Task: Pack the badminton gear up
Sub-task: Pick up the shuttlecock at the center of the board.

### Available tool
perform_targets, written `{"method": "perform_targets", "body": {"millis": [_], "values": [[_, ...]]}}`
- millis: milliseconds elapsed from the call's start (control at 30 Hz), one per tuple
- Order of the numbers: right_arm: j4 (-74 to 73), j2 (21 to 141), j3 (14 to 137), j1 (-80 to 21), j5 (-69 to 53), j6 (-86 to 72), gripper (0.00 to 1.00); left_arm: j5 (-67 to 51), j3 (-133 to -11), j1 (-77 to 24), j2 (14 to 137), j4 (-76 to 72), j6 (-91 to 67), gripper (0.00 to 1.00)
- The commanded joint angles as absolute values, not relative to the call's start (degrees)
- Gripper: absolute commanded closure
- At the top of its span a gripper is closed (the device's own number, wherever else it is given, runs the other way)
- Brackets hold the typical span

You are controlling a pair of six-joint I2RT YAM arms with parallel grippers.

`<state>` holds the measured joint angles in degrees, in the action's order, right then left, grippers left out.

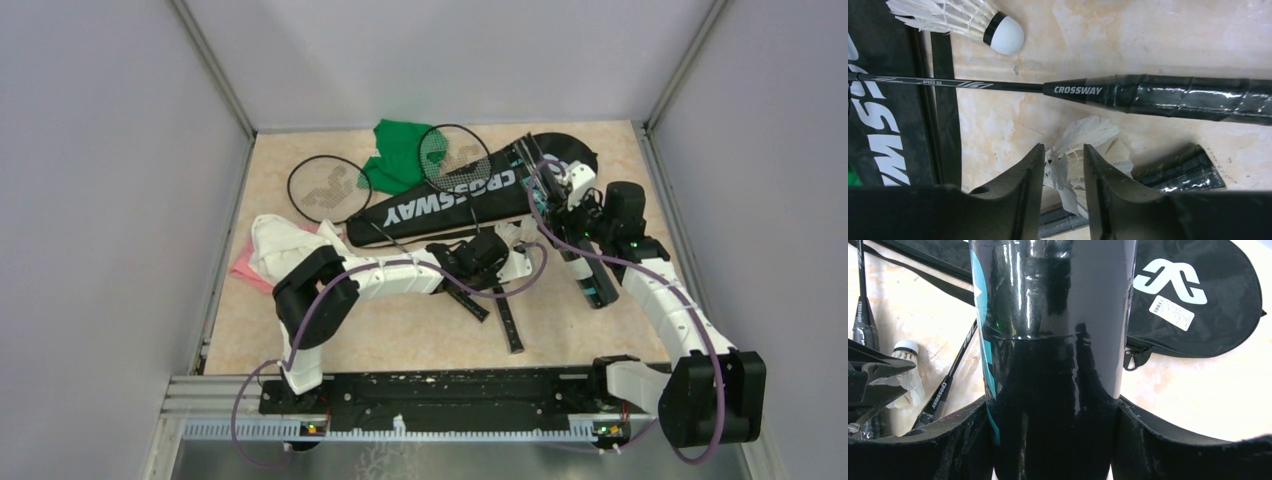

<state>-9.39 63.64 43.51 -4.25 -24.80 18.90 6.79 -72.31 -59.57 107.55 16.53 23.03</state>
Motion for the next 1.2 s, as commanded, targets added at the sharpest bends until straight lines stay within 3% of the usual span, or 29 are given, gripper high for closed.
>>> {"method": "perform_targets", "body": {"millis": [0,133,267,467,800,1167], "values": [[-6.2,63.4,43.9,-3.7,-26.5,19.0,0.68,9.6,-73.9,-59.7,106.1,17.1,23.8,0.61],[-6.3,63.4,43.9,-3.7,-26.7,19.0,0.68,10.8,-73.6,-59.7,106.0,17.3,24.4,0.66],[-6.3,63.3,43.9,-3.6,-26.9,19.0,0.68,12.4,-73.6,-59.6,105.2,17.7,24.7,0.87],[-6.4,63.4,43.9,-3.7,-27.5,19.1,0.68,14.6,-71.9,-59.4,101.1,16.3,27.3,1.00],[-7.3,62.7,43.9,-3.7,-31.5,21.5,0.68,10.1,-70.0,-53.2,91.8,15.5,28.0,1.00],[-9.0,63.3,44.4,-4.1,-37.5,25.1,0.68,-16.8,-72.5,-27.9,80.7,18.2,15.7,1.00]]}}
